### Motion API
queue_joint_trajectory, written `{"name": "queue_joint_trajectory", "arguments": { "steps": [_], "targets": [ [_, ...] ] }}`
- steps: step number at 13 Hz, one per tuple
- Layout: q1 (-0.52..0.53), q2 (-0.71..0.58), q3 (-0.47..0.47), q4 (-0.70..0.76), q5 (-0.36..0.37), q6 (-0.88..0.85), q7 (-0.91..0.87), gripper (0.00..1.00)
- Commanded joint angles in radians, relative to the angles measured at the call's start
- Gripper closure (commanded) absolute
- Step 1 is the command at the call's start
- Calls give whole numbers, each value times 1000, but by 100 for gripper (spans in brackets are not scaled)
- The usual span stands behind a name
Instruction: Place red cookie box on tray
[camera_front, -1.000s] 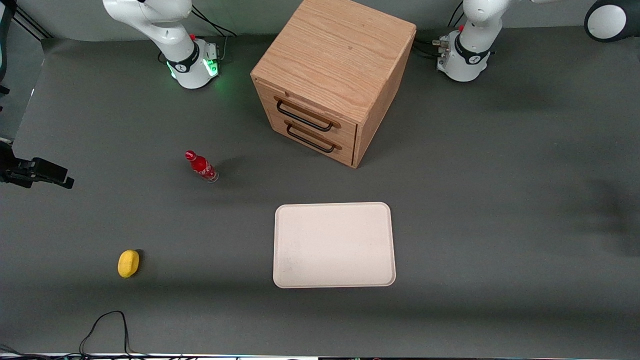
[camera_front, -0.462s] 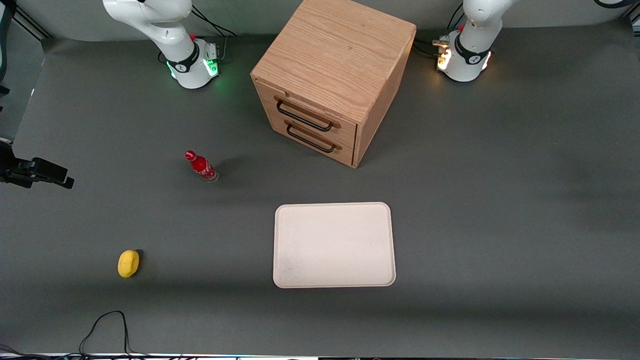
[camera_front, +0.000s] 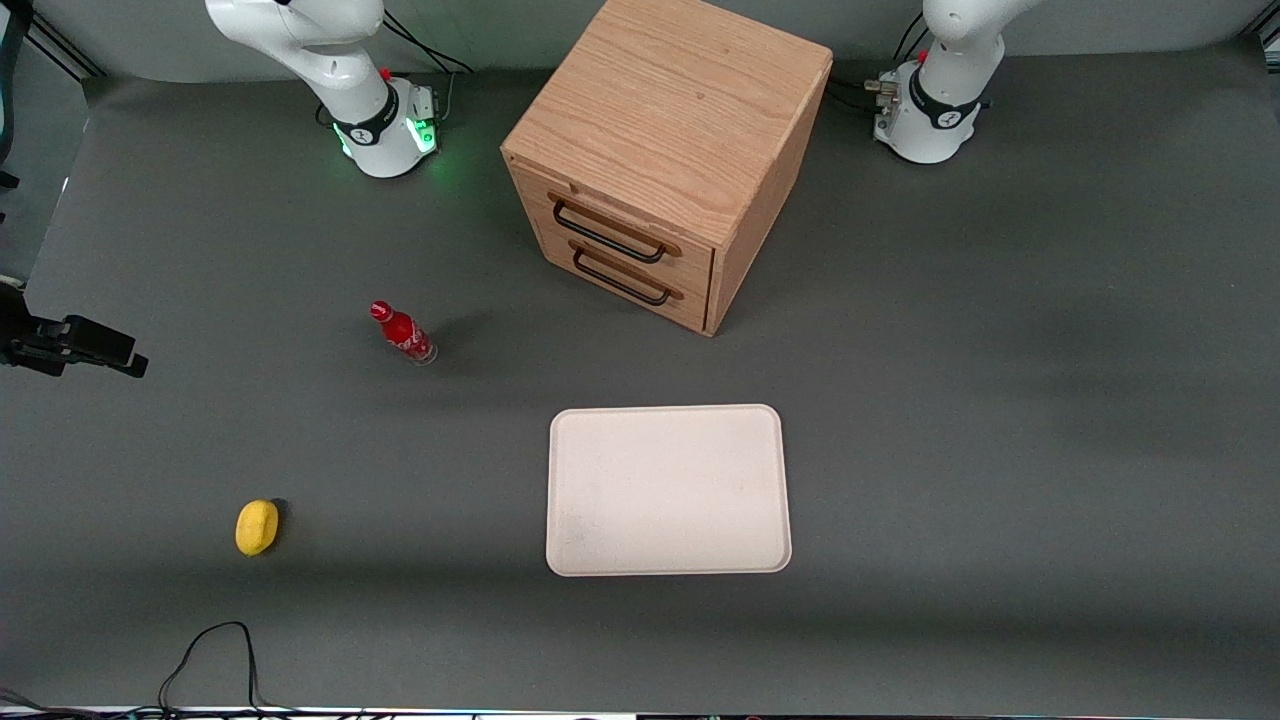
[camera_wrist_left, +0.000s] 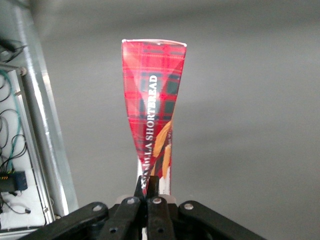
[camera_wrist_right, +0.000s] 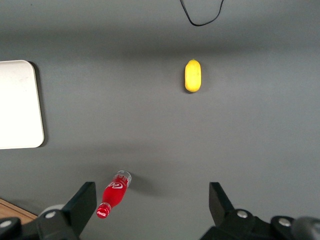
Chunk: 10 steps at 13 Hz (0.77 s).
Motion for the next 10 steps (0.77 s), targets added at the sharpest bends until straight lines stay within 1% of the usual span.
{"name": "queue_joint_trajectory", "arguments": {
  "steps": [1, 4, 6, 10],
  "targets": [
    [-188, -39, 17, -31, 34, -68, -140, 100],
    [-398, -30, 17, -31, 34, -79, -410, 100],
    [-538, -24, 17, -31, 31, -77, -638, 100],
    [-803, 26, 15, -30, 26, -30, -954, 100]
  ]
}}
